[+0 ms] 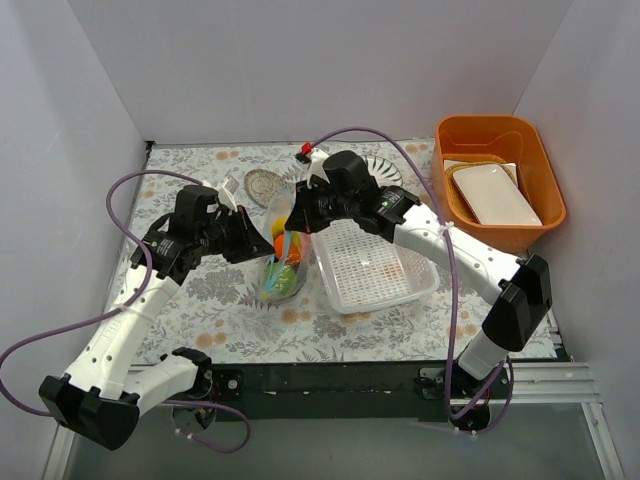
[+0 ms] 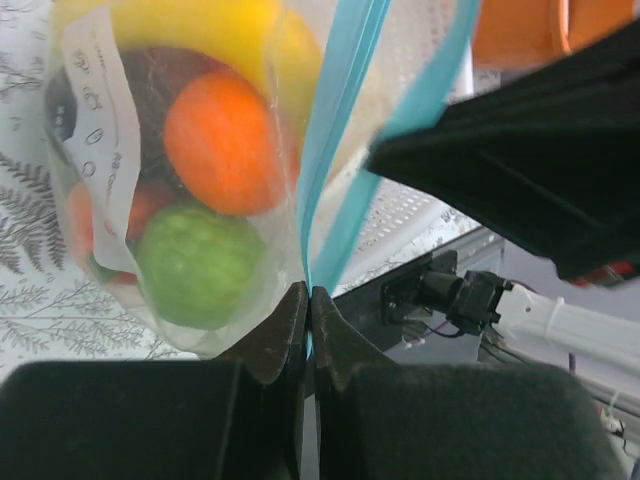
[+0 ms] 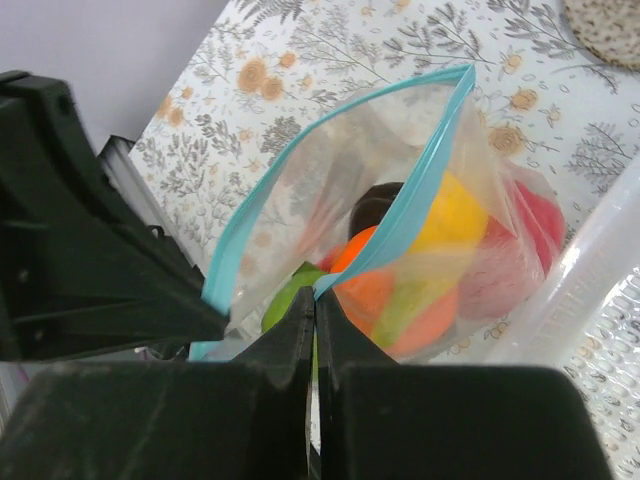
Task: Place the food in the zip-top bag and seal the zipper
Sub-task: Adjust the zipper food storage bag at the center of the board.
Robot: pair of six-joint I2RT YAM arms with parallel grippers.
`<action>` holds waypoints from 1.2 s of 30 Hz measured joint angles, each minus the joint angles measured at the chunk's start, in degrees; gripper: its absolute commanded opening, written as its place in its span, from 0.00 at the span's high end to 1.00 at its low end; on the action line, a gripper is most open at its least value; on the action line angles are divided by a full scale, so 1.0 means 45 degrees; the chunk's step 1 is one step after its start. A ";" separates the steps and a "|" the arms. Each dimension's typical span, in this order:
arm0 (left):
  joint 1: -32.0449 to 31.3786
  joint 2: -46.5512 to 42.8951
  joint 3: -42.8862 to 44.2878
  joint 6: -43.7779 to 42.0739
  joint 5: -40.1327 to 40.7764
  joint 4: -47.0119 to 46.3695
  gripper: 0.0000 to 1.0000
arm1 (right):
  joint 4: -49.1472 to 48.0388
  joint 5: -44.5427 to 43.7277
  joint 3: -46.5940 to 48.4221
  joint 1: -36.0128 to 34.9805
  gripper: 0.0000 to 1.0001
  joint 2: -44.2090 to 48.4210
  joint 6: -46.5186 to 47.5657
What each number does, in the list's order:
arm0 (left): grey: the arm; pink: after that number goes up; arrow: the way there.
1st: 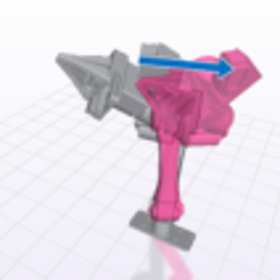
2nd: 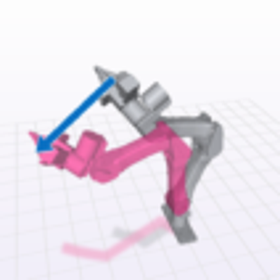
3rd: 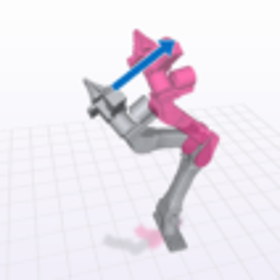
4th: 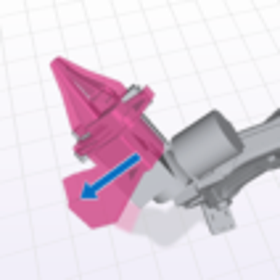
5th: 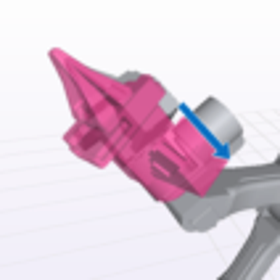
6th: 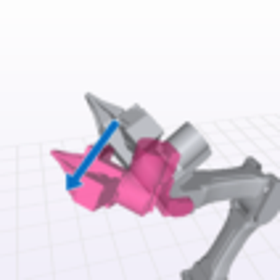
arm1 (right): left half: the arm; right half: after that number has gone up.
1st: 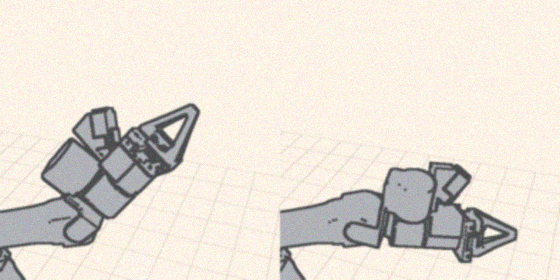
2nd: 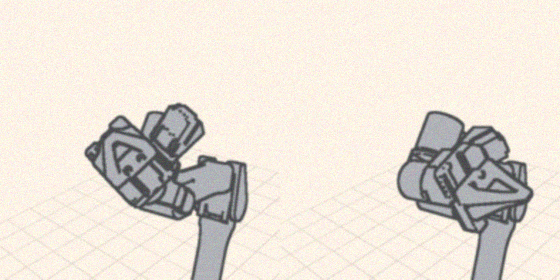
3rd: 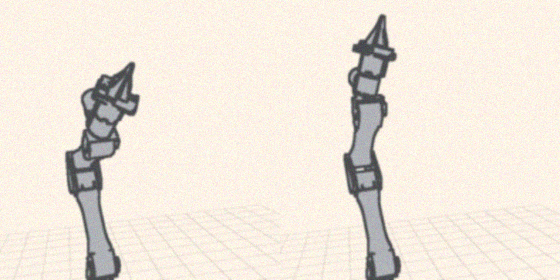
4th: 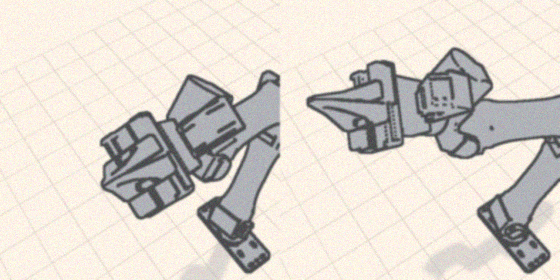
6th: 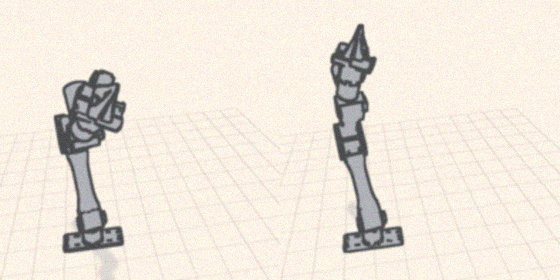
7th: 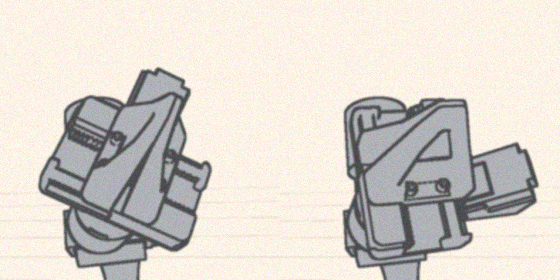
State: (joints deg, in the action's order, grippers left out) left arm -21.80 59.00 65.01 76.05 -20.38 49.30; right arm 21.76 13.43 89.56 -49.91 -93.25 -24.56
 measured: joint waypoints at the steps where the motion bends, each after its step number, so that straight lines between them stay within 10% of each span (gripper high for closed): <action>1: 0.0000 0.0010 -0.0087 -0.0044 -0.0262 -0.0170 1.00 | -0.0083 -0.0015 -0.0185 0.0102 0.98 0.0000 -0.0039; 18: 0.0000 0.1224 -0.0622 0.0185 -0.2370 -0.2166 0.96 | -0.0214 -0.0432 -0.1384 0.1035 0.95 0.0515 -0.0316; 36: -0.0782 0.2307 -0.0622 0.0937 -0.3580 -0.3769 0.59 | -0.0131 -0.0549 -0.1787 0.1263 0.95 0.1200 -0.0559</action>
State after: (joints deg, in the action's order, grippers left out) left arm -25.32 69.38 62.22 80.27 -36.49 32.34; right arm 21.17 10.96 81.52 -44.23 -87.85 -27.07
